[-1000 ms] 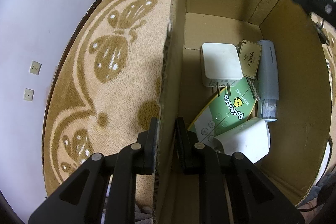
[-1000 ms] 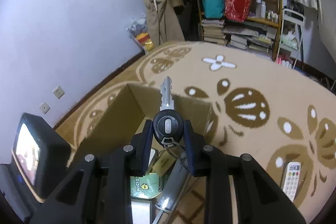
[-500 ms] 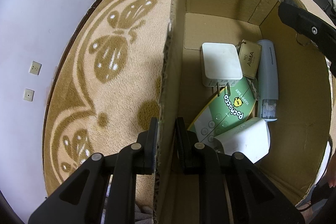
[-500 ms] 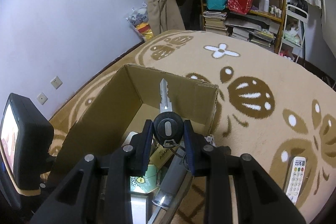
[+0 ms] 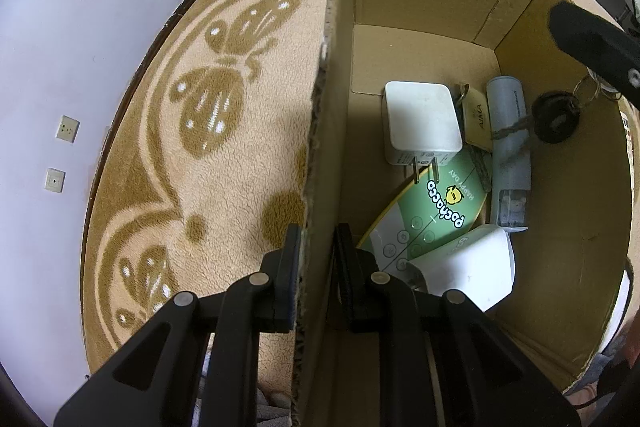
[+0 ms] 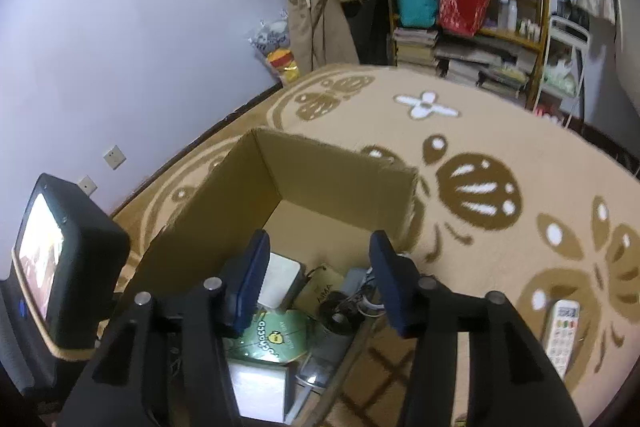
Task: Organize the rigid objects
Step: 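Carry the key fob with keys into the box and open the right tool, then move the right tool back to the items on the rug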
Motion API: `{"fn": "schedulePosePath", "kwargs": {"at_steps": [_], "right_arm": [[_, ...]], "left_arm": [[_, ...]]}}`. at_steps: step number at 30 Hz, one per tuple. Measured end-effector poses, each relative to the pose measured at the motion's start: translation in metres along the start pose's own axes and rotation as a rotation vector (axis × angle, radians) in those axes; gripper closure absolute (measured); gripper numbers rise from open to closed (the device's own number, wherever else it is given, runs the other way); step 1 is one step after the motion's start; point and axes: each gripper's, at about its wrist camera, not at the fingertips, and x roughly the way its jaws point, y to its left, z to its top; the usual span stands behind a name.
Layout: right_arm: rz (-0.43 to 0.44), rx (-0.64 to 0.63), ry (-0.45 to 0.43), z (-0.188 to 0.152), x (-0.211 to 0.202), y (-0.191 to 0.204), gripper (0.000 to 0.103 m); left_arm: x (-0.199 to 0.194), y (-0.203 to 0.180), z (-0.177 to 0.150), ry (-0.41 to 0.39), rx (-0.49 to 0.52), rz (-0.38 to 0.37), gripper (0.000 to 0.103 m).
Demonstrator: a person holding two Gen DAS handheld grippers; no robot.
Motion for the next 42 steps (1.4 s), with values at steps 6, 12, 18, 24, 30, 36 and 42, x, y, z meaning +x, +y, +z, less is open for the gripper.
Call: {"fn": "schedulePosePath", "kwargs": {"at_steps": [6,12,18,24,30,36,42], "right_arm": [[-0.009,0.021,-0.022,0.000,-0.015,-0.009,0.040],[-0.052,0.056,-0.042,-0.002,-0.034,-0.030,0.030],[-0.084,0.113,-0.033,-0.011,-0.047,-0.056,0.019],[-0.118,0.120,0.015,-0.029,-0.049,-0.073,0.019],[-0.118,0.168,0.061,-0.051,-0.047,-0.086,0.019],[-0.124,0.170,0.108,-0.072,-0.043,-0.085,0.019],[-0.114,0.178,0.178,-0.098,-0.037,-0.083,0.019]], "left_arm": [[-0.002,0.000,-0.001,0.000,-0.003,-0.006,0.086],[-0.003,0.000,0.000,0.001,-0.003,-0.007,0.086],[-0.003,0.000,0.000,0.002,-0.003,-0.008,0.086],[-0.003,0.000,0.000,0.003,-0.006,-0.012,0.086],[-0.003,0.000,0.000,0.003,-0.007,-0.014,0.086],[-0.003,0.000,0.000,0.003,-0.007,-0.013,0.086],[-0.003,-0.001,0.000,0.003,-0.005,-0.011,0.086]]}}
